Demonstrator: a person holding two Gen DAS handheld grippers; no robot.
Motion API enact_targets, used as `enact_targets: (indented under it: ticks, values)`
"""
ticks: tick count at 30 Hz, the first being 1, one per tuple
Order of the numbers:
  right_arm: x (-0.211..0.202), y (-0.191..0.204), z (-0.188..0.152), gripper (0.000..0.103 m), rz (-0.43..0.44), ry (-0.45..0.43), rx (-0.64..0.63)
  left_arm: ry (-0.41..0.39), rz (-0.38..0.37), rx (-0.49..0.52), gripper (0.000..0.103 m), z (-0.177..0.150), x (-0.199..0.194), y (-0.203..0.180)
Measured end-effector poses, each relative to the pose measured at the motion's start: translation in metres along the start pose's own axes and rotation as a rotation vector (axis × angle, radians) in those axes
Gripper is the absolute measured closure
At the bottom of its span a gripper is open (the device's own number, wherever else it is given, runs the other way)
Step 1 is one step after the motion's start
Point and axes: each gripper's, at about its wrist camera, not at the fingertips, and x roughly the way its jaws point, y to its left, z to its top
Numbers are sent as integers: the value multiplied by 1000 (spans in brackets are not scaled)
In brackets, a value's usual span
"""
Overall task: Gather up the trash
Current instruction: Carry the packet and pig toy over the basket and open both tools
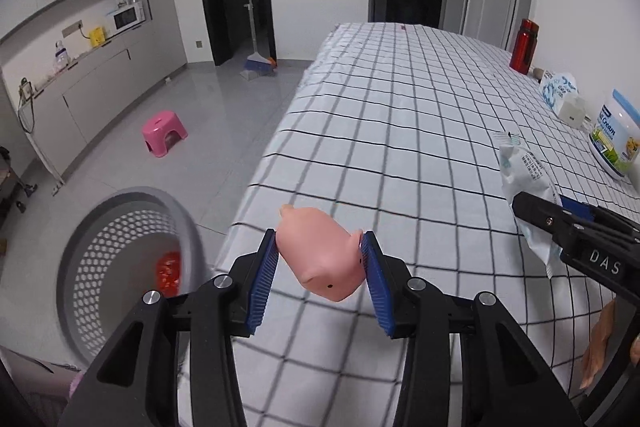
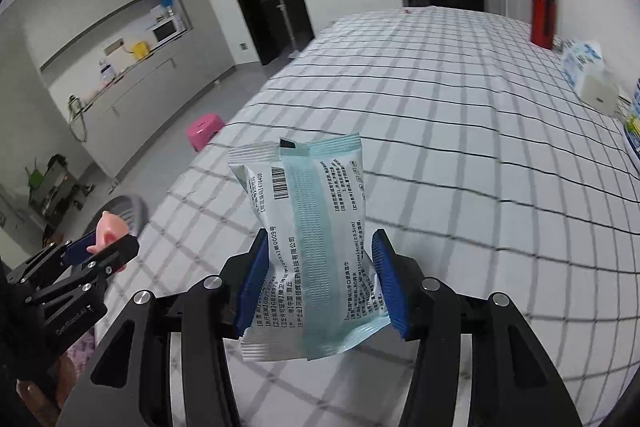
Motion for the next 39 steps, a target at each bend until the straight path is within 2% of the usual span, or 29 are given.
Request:
enact_targets:
  ticks: [9, 17, 22, 31, 39]
  values:
    - [12, 94, -16, 53, 79, 29, -53, -10, 42, -42, 61, -26, -22, 83]
    - [54, 191, -25, 53, 165, 97, -143, 18, 104, -146, 61, -44, -16, 171]
    - [79, 236, -26, 53, 206, 133, -195, 43, 137, -194, 61, -52, -4, 213]
    - [119, 280, -26, 53, 246, 183, -257, 91, 172, -246, 60, -59, 20, 259]
    - [134, 293, -22, 53, 260, 206, -275, 122, 179, -267, 59, -58, 33, 272]
